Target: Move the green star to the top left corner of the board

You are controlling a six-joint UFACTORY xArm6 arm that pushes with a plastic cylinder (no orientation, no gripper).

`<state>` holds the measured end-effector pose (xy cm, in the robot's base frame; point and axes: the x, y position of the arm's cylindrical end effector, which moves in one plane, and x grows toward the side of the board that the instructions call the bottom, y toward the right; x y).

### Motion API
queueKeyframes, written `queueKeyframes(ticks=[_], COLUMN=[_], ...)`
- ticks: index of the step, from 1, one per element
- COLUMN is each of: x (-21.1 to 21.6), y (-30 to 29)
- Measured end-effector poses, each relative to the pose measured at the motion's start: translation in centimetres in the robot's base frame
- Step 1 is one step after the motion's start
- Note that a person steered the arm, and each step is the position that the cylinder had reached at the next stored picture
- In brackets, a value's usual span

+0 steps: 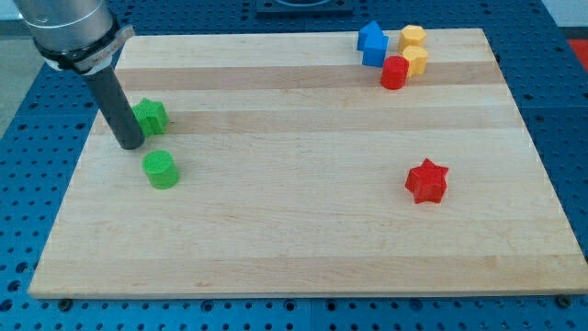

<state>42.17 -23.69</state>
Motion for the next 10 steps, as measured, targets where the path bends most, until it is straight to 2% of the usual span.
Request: queueKeyframes(ticks=[3, 5, 6, 8, 10], x=[-1.0, -5.1, -5.5, -3.5, -3.5], y=[0.5, 1.6, 1.7, 1.9, 7.3])
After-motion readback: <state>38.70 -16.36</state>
